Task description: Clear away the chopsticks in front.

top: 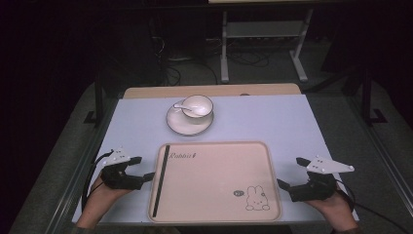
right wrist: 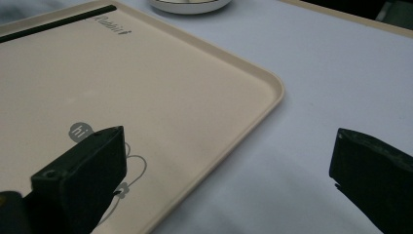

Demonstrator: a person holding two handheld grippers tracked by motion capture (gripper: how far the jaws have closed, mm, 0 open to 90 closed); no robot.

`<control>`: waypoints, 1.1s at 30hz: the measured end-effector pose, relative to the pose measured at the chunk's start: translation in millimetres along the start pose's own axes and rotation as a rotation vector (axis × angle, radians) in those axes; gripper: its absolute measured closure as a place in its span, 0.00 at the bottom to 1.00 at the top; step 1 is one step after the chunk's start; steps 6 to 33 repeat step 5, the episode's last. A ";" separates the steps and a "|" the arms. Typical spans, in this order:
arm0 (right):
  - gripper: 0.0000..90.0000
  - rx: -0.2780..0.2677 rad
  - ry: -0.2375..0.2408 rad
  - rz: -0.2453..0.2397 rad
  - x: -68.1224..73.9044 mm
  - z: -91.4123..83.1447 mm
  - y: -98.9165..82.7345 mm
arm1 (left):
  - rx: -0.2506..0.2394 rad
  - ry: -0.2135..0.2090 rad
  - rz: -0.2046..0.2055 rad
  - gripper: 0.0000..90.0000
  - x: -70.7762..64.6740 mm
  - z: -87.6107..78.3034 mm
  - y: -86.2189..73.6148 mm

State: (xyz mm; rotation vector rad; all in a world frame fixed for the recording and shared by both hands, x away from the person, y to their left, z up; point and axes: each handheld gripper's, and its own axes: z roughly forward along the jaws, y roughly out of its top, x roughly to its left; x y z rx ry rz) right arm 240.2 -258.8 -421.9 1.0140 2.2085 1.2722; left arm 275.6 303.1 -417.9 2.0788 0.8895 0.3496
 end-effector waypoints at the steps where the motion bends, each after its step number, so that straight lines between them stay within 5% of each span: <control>1: 0.00 -0.001 0.001 0.001 -0.1 -0.1 0.0 | -0.001 0.000 0.000 0.21 -0.1 -1.6 -1.4; 33: 0.00 -0.009 0.000 -0.002 -0.2 -0.6 0.2 | -0.006 0.002 0.000 0.21 -1.7 -4.4 -3.0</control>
